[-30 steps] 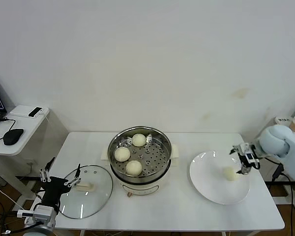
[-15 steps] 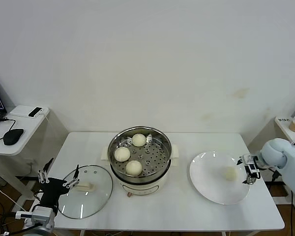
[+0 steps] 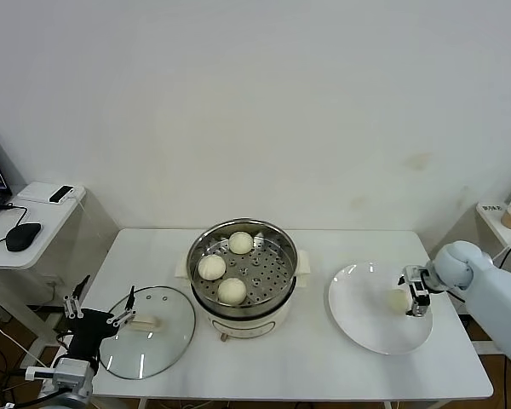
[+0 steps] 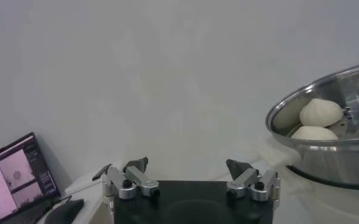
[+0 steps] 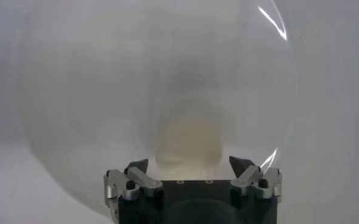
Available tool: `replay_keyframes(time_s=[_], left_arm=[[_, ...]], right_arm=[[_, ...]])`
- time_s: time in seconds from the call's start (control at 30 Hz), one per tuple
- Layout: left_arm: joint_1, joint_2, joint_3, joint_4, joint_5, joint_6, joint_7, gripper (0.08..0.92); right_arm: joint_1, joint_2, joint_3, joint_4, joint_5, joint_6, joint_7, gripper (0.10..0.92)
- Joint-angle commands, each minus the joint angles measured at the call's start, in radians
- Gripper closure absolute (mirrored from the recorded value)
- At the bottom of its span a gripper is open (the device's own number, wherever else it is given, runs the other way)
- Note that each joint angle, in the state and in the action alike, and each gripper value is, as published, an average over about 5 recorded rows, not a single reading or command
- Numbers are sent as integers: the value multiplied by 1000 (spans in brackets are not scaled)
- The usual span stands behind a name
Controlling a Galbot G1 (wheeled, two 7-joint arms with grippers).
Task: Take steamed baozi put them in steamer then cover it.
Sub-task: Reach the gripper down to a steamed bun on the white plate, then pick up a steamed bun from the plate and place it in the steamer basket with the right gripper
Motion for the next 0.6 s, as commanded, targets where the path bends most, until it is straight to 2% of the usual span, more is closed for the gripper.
replay_keyframes(time_s=[0.03, 0.3, 0.6], left_arm=[[-1, 0, 2, 1, 0, -1, 0, 177], [-2, 1, 1, -1, -1, -1, 0, 177], [-3, 4, 7, -6, -2, -1, 0, 177]], right_arm=[[13, 36, -4, -33, -10, -16, -3, 242], [39, 2, -26, -1, 21, -36, -28, 398], [250, -113, -195, 113, 170, -92, -66, 414]])
